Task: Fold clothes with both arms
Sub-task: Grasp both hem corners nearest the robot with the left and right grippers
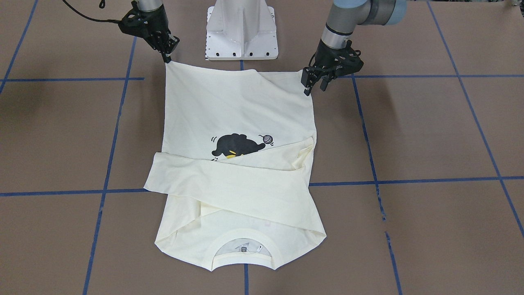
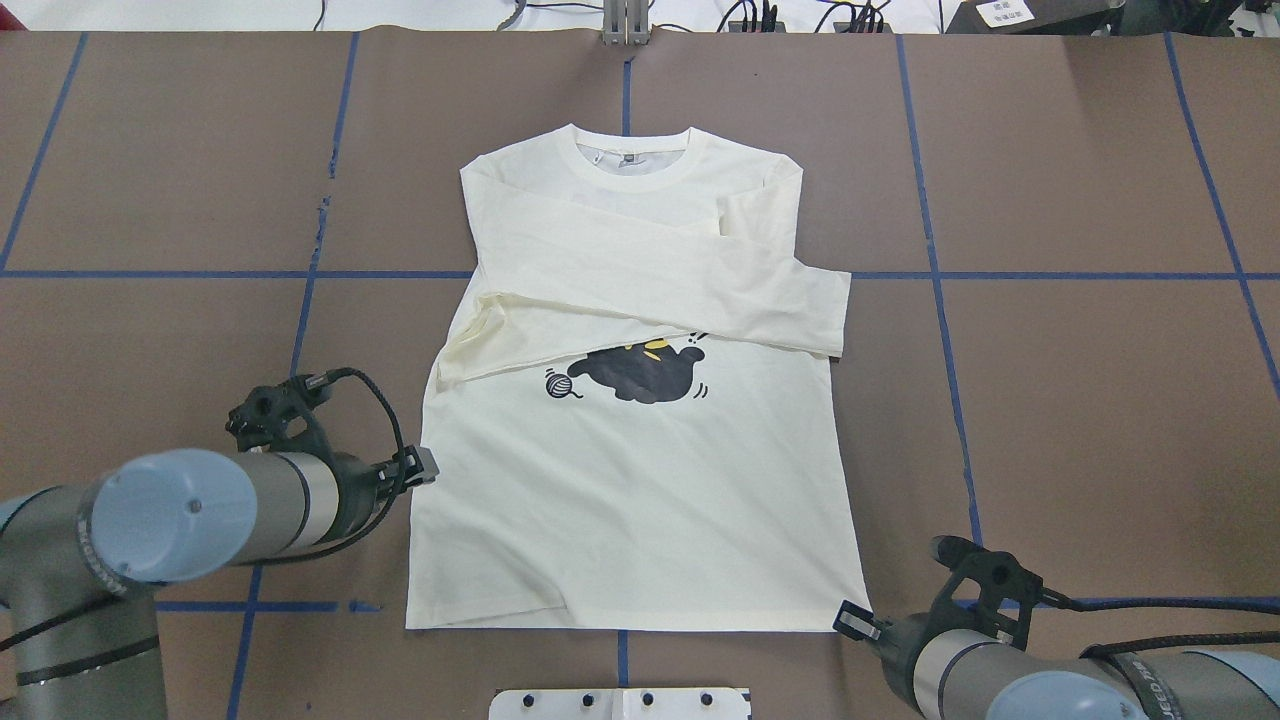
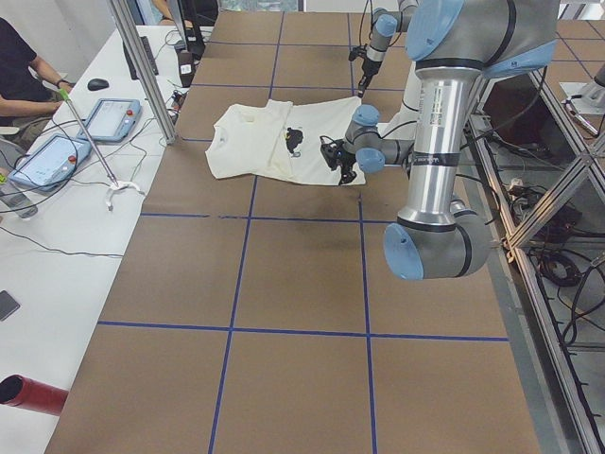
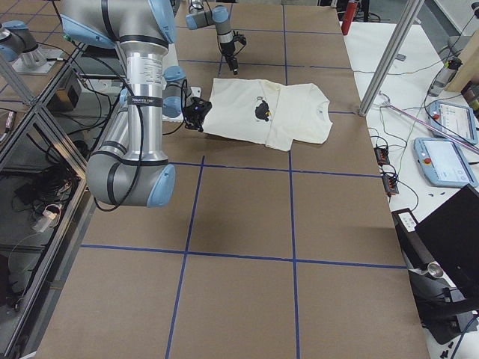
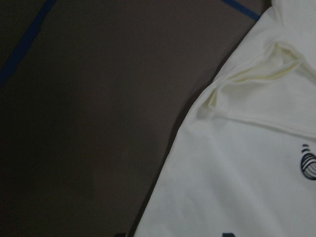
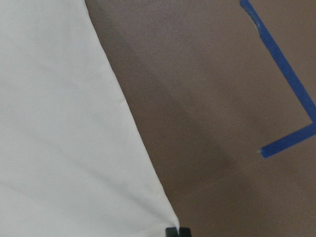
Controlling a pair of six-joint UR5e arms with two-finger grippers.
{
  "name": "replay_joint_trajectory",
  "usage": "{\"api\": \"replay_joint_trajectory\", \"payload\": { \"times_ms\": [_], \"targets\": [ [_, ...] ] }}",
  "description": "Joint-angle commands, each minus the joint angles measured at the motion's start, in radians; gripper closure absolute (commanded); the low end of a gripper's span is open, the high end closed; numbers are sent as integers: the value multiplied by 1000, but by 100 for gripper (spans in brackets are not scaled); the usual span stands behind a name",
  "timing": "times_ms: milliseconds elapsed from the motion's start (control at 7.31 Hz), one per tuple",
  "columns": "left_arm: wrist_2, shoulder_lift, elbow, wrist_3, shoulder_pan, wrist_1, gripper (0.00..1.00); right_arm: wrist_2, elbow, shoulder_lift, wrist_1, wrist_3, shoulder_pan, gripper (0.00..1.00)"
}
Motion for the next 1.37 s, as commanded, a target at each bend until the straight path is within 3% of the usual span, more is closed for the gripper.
{"api": "replay_joint_trajectory", "payload": {
  "times_ms": [0,547,1230],
  "targets": [
    [14,-9,-2,-58,75,37,36,-1,0,0,0,0,-2,100],
    [12,-32,3,-58,111,37,52,-1,1,0,0,0,-2,100],
    [11,-32,8,-61,126,66,51,-3,0,0,0,0,-2,100]
  ]
}}
